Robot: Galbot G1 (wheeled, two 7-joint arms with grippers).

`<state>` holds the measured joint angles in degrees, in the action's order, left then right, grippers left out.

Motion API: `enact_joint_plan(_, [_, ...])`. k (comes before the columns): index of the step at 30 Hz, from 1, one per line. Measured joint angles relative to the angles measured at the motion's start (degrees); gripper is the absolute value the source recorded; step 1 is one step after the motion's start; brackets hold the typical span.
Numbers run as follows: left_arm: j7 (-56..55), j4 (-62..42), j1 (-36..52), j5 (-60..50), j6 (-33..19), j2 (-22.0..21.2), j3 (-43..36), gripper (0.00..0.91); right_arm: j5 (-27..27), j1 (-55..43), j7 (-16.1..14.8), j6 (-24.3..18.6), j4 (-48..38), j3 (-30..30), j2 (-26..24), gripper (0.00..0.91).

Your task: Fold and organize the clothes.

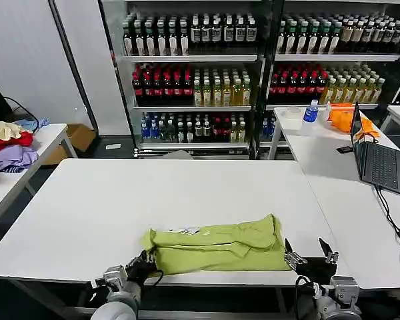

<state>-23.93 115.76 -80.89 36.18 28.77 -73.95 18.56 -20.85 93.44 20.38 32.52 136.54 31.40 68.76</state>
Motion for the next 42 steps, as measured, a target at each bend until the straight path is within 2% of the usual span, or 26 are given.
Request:
enact_joint_plan(7, [0.0,-0.5,0.6,2.2,0.0,0.1,1.4,0.03,-0.2,0.1,0.1,0.0,0.2,0.4,0.0,0.907])
enact_joint_plan(14, [-0.1,-0.7,1.9,5.2,0.7,2.2,4.4,0.03,-0.8,-0.2,0.1,0.0,0.2,0.9,-0.3,0.907])
enact_joint_plan(32, [-0.8,-0.9,7.6,18.9,3.1,18.2,17.5,0.03,-1.0,-1.3,0.5,0.4,-1.2,-0.4,-0.4,0.907])
enact_joint_plan(37, [-2.1,2.7,8.1,22.7,3.6,19.4,16.9,0.03,-0.7,-1.0,0.5,0.4,-1.4,-0.2,-0.4,0.907])
enact_joint_plan(42, [-3.6,6.5,8.8,25.9,3.8,18.3,13.7,0.03,-0.6,-1.0,0.5,0.3,-1.9,-0.3,-0.2,0.907])
